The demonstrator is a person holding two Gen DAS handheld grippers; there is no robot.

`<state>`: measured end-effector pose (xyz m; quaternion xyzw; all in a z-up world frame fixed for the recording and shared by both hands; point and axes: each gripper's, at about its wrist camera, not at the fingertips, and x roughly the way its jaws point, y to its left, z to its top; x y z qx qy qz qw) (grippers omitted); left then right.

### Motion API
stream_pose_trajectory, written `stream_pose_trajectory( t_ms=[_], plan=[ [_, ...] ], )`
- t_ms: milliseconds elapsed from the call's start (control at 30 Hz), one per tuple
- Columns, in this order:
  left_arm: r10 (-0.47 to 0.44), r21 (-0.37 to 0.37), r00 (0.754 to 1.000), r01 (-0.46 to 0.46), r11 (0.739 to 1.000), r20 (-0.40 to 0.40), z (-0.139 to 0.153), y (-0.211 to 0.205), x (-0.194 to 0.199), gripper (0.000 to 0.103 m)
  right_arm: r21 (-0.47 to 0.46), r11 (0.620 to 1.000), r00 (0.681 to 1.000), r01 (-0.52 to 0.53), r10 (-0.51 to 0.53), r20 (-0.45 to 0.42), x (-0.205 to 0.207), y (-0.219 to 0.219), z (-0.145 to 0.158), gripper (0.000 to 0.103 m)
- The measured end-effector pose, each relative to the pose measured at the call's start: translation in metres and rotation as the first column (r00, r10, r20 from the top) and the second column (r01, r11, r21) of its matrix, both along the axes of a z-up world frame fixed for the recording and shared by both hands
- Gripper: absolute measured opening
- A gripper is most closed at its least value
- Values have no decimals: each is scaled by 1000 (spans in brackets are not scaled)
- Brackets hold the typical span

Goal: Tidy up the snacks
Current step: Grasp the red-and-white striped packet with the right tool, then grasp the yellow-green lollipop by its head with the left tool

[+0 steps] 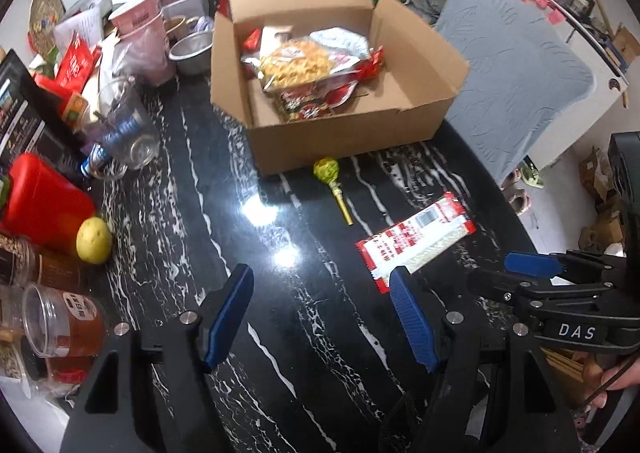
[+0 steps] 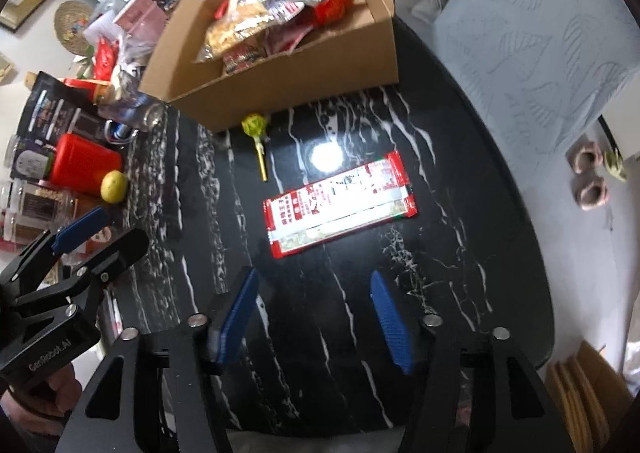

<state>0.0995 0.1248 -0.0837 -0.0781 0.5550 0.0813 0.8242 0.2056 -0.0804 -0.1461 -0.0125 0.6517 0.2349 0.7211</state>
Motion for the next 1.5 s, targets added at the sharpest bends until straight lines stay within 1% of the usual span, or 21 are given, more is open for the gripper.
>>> stream_pose_trajectory(
  t_ms=[67, 100, 233, 400, 533, 567, 600, 733, 800, 867, 967, 1067, 1100, 1133, 1167, 1200, 1233, 1300, 1333, 1367, 1500],
  plan=[
    [17, -6, 1000, -17, 1000, -9, -6, 3, 3, 70, -1, 1000, 1000, 5, -5, -15, 5, 2, -7, 70],
    [27, -10, 999, -27, 1000, -16, -10, 5, 5, 70, -3, 1000, 1000, 9, -9, -22, 8, 3, -11, 71],
    [58, -15, 997, -59, 998, -48, -24, 11, 12, 70, -12, 999, 997, 32, -32, -65, 19, 8, -30, 71],
    [93, -27, 992, -96, 995, -87, -39, 19, 20, 70, -55, 996, 991, 71, -77, -112, 32, 11, -59, 71],
    [105, -23, 988, -108, 994, -115, -50, 26, 23, 70, -71, 994, 988, 86, -94, -120, 41, 14, -72, 71],
    [106, -22, 987, -110, 994, -121, -52, 27, 24, 70, -73, 994, 989, 86, -94, -117, 42, 16, -74, 73],
    [108, -23, 986, -112, 993, -127, -55, 29, 25, 70, -71, 994, 991, 83, -90, -96, 44, 18, -73, 74],
    [122, -35, 982, -128, 991, -142, -62, 33, 31, 70, -83, 995, 996, 64, -69, -62, 50, 28, -77, 77],
    [127, -39, 982, -133, 990, -138, -63, 34, 34, 70, -81, 995, 996, 66, -70, -47, 53, 33, -78, 78],
    [128, -36, 983, -134, 990, -135, -63, 34, 37, 70, -84, 995, 998, 59, -62, -31, 56, 40, -79, 82],
    [133, -30, 982, -138, 990, -132, -64, 35, 41, 70, -111, 993, 999, 38, -37, 8, 59, 52, -81, 85],
    [142, -28, 980, -147, 989, -136, -67, 38, 45, 70, -151, 988, 999, 8, 0, 53, 57, 64, -85, 93],
    [145, -27, 980, -150, 988, -138, -69, 39, 46, 70, -177, 984, 997, -6, 20, 74, 54, 69, -87, 93],
    [147, -25, 979, -152, 988, -138, -70, 40, 47, 70, -213, 977, 994, -23, 45, 98, 49, 74, -89, 93],
    [145, -26, 981, -149, 988, -131, -70, 41, 47, 70, -274, 961, 989, -43, 79, 123, 44, 79, -93, 93],
    [140, -27, 983, -144, 989, -121, -70, 41, 47, 70, -309, 949, 984, -58, 106, 142, 39, 82, -96, 93],
    [134, -23, 985, -137, 990, -110, -69, 41, 48, 70, -300, 952, 980, -65, 117, 159, 33, 84, -97, 90],
    [123, -14, 988, -125, 992, -98, -70, 41, 51, 70, -293, 953, 973, -79, 137, 186, 29, 85, -95, 77],
    [117, -18, 989, -119, 993, -93, -72, 41, 53, 70, -286, 955, 972, -81, 140, 191, 29, 85, -94, 65],
    [114, -26, 990, -116, 993, -88, -73, 41, 55, 70, -284, 955, 971, -85, 143, 190, 29, 86, -94, 61],
    [107, -54, 992, -111, 992, -63, -78, 40, 69, 70, -278, 954, 966, -113, 171, 192, 34, 82, -93, 58]
  ],
)
